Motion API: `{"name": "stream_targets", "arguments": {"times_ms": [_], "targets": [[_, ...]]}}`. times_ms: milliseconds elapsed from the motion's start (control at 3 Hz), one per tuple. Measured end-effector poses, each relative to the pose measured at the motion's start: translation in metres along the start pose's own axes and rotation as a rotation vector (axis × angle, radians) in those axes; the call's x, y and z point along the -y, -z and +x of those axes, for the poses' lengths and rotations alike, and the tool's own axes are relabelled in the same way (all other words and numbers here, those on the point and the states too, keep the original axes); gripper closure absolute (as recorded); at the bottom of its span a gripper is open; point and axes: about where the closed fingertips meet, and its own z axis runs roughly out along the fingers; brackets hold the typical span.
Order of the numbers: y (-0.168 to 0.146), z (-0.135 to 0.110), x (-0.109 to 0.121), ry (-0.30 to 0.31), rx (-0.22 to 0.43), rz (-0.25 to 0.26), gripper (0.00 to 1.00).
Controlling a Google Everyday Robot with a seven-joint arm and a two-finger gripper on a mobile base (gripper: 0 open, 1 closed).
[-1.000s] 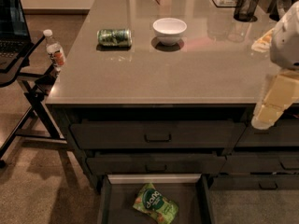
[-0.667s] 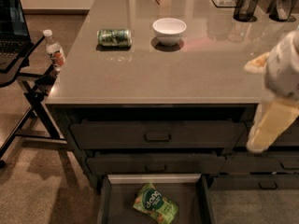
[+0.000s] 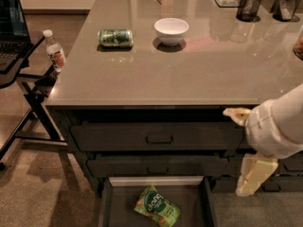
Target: Pick green rice chip bag from bottom drawer and place on counter
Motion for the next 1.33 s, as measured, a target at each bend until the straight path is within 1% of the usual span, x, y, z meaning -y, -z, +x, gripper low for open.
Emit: {"name": "stream_targets", "arguments": {"times_ms": [333,667,1000,1333], "targets": [[-0.053,0.01,-0.002,0.024,0.007,-0.024,0.0],[-0.053,0.009,-0.003,0.026,0.011,-0.024,0.0],[-0.086,0.002,-0.007,0.042,0.096,-0.038,0.0],[-0.143,-0.003,-0.02,0.075,0.202,-0.037,0.0]]}}
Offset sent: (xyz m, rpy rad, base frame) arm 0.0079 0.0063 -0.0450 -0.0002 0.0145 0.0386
